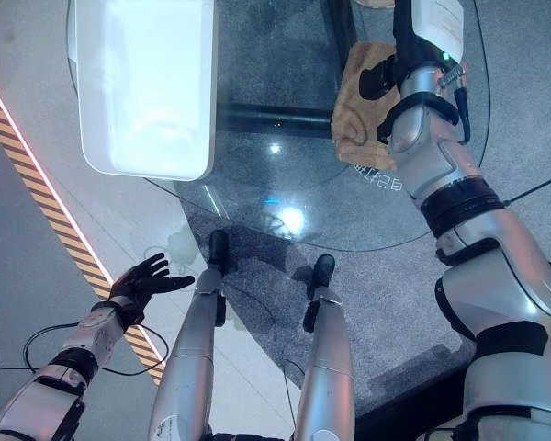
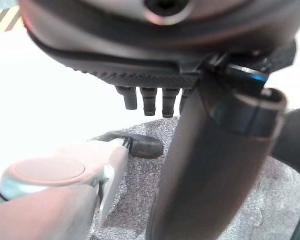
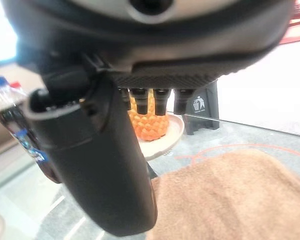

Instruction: Wipe the table with a cloth and put it in the basket.

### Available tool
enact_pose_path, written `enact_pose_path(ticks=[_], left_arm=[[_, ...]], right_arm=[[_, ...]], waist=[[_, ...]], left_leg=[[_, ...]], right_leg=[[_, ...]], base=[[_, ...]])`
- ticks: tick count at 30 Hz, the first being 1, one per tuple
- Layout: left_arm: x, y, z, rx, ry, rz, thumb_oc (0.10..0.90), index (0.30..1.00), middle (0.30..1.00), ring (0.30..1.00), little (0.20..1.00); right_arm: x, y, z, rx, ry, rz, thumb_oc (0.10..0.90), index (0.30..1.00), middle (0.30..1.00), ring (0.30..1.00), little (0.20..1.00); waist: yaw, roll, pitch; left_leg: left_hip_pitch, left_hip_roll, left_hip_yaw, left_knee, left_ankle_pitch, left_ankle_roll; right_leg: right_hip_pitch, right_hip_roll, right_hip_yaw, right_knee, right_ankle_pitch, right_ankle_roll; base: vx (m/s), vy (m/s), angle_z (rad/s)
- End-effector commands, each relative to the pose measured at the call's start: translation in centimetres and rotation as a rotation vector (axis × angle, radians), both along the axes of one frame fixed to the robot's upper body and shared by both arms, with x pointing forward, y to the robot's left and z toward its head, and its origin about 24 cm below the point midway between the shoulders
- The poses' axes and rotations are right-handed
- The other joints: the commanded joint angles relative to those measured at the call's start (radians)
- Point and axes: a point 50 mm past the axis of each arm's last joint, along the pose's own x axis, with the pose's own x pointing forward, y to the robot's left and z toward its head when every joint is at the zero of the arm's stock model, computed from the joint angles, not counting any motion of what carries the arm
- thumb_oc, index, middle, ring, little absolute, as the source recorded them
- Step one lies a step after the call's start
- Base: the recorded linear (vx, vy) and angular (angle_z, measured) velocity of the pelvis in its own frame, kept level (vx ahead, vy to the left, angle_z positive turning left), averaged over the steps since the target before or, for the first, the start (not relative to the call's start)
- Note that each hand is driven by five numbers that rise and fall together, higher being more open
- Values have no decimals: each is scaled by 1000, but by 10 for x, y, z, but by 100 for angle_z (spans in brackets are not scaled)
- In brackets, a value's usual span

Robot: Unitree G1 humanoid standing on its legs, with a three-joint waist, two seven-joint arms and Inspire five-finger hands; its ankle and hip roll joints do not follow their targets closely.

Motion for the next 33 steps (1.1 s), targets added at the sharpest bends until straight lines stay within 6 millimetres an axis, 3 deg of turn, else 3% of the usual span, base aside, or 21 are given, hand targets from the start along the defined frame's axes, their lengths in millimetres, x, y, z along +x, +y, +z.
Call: enact_pose_path(ticks=[1, 10, 11, 15, 33], left_arm=[[-12, 15, -5, 43, 31, 10, 800, 900, 900, 900, 900], [-14, 15, -6, 48, 39, 0, 800, 900, 900, 900, 900], [-16, 15, -9, 47, 47, -2, 800, 900, 900, 900, 900], [-16, 16, -7, 49, 46, -8, 800, 900, 900, 900, 900], [-17, 15, -8, 58, 48, -25, 800, 900, 900, 900, 900]], right_arm=[[-23, -10, 70, -107, -175, -87, 800, 900, 900, 900, 900], [-18, -23, 67, -85, -66, -150, 800, 900, 900, 900, 900], [-16, -24, 62, -83, -40, -153, 800, 900, 900, 900, 900], [-13, -27, 59, -81, 10, -146, 800, 900, 900, 900, 900], [-5, -23, 44, -153, 165, -137, 800, 900, 900, 900, 900]], waist=[[8, 18, -17], [22, 22, -17], [24, 23, -17], [29, 25, -17], [41, 35, -17]], left_leg=[[-1, -99, 29, 42, -70, 85], [-8, -101, 24, 37, -65, 86], [13, -101, 22, 47, -99, 82], [11, -102, 22, 44, -97, 83], [1, -107, 21, 42, -90, 86]], right_leg=[[10, 82, -64, -95, 53, -60], [1, 79, -71, -92, 56, -59], [19, 80, -64, -77, 21, -53], [15, 78, -67, -76, 24, -52], [-1, 72, -78, -66, 27, -50]], base=[[0, 0, 0], [9, -2, 0], [83, -14, 1], [27, -9, 2], [0, 0, 0]])
